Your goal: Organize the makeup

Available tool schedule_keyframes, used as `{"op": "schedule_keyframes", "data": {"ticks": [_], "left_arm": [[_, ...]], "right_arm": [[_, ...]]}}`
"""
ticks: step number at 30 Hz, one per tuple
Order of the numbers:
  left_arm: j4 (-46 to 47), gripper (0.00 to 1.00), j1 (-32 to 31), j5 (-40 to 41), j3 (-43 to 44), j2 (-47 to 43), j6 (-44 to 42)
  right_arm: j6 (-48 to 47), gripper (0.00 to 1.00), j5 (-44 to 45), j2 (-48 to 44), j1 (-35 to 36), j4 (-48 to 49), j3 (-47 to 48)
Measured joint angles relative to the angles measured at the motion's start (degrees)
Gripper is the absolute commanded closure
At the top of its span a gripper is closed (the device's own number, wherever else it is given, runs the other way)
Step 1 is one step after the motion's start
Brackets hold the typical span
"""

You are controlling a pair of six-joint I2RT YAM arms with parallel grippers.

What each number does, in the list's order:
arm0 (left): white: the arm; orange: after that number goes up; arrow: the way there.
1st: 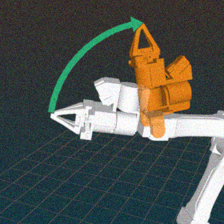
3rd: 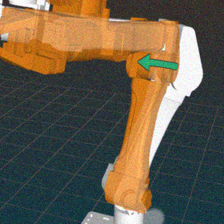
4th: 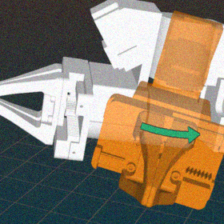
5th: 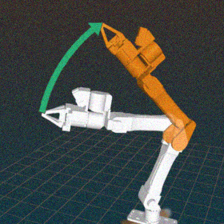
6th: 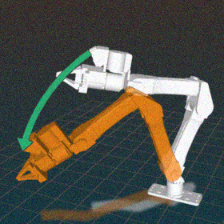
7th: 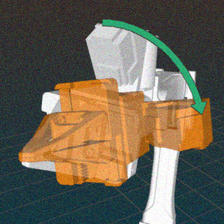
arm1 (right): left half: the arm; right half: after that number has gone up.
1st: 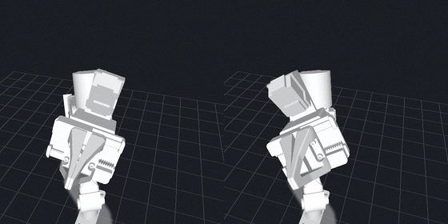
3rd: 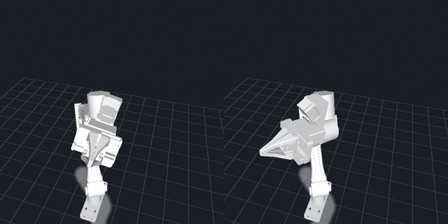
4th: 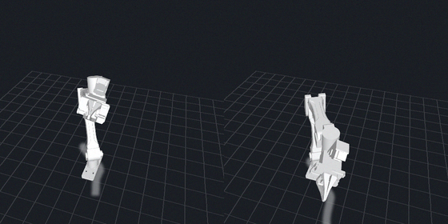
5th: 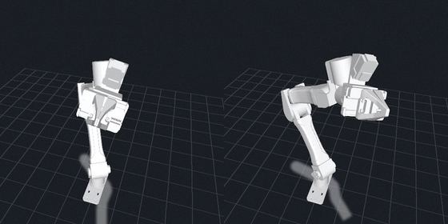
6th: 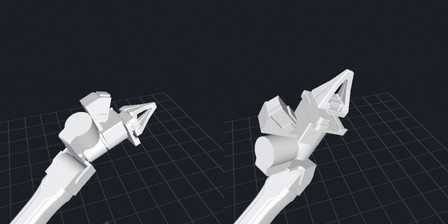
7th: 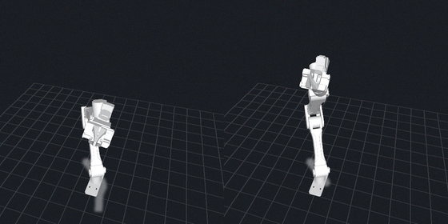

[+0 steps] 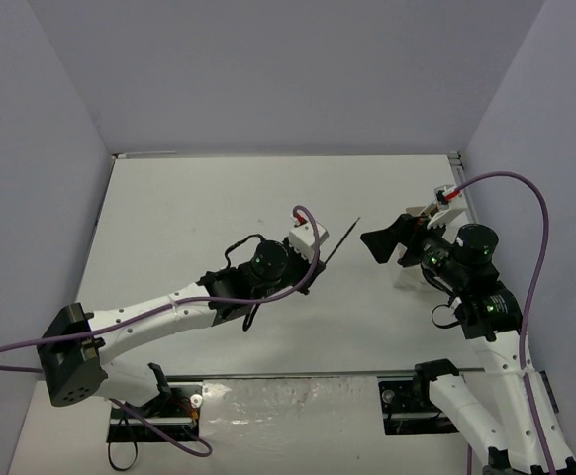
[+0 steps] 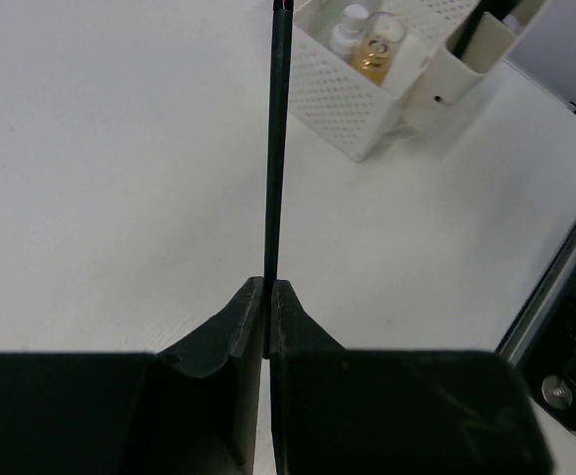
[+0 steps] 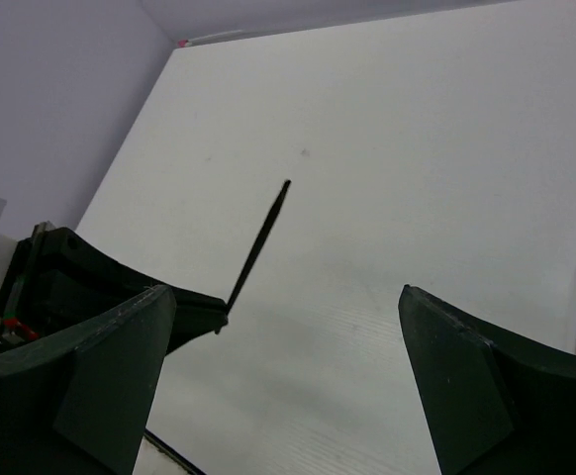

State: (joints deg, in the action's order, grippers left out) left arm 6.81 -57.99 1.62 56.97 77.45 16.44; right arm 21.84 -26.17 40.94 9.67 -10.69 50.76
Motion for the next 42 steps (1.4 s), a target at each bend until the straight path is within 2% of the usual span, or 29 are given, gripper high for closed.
{"op": "schedule_keyframes", "data": {"ticks": [10, 14, 18, 25, 28, 34, 35, 37, 38, 39, 42], "left_arm": [[2.73, 1.0, -3.42, -5.52, 0.02, -0.67, -6.6], [2.7, 1.0, -3.57, -6.12, 0.17, -0.92, -8.15], [2.69, 1.0, -3.62, -6.34, 0.75, -0.93, -9.57], [2.49, 1.0, -3.85, -6.67, 1.41, -0.96, -12.0], [2.45, 1.0, -3.91, -6.91, 1.57, -0.96, -12.96], [2.42, 1.0, -3.94, -7.14, 1.6, -0.96, -13.94], [2.36, 0.98, -3.94, -7.12, 1.6, -0.96, -14.11], [2.06, 0.83, -3.94, -7.14, 1.6, -0.96, -14.26], [1.94, 0.7, -3.94, -7.12, 1.6, -0.96, -14.3], [1.94, 0.49, -3.94, -7.0, 1.6, -0.96, -14.21], [1.92, 0.23, -3.94, -6.09, 1.6, -0.96, -14.2]], "right_arm": [[2.92, 0.14, -7.72, 2.69, 0.18, 4.46, -0.09], [3.14, 0.2, -8.93, 3.36, 0.62, 5.0, -0.51], [3.27, 0.31, -9.56, 4.01, 1.46, 5.26, -1.18], [3.14, 0.58, -10.68, 5.56, 3.71, 5.33, -1.65], [2.74, 0.75, -10.7, 5.72, 4.52, 5.33, -1.77], [2.39, 1.0, -10.41, 5.72, 5.18, 5.35, -1.84], [2.67, 1.0, -10.54, 5.72, 5.29, 5.35, -1.84], [2.59, 1.0, -10.37, 5.64, 5.6, 5.42, -1.84], [2.51, 1.0, -10.26, 5.6, 5.77, 5.41, -1.84], [2.24, 1.0, -9.9, 5.56, 5.75, 5.31, -1.84], [1.72, 1.0, -8.18, 5.44, 5.75, 4.73, -1.84]]}}
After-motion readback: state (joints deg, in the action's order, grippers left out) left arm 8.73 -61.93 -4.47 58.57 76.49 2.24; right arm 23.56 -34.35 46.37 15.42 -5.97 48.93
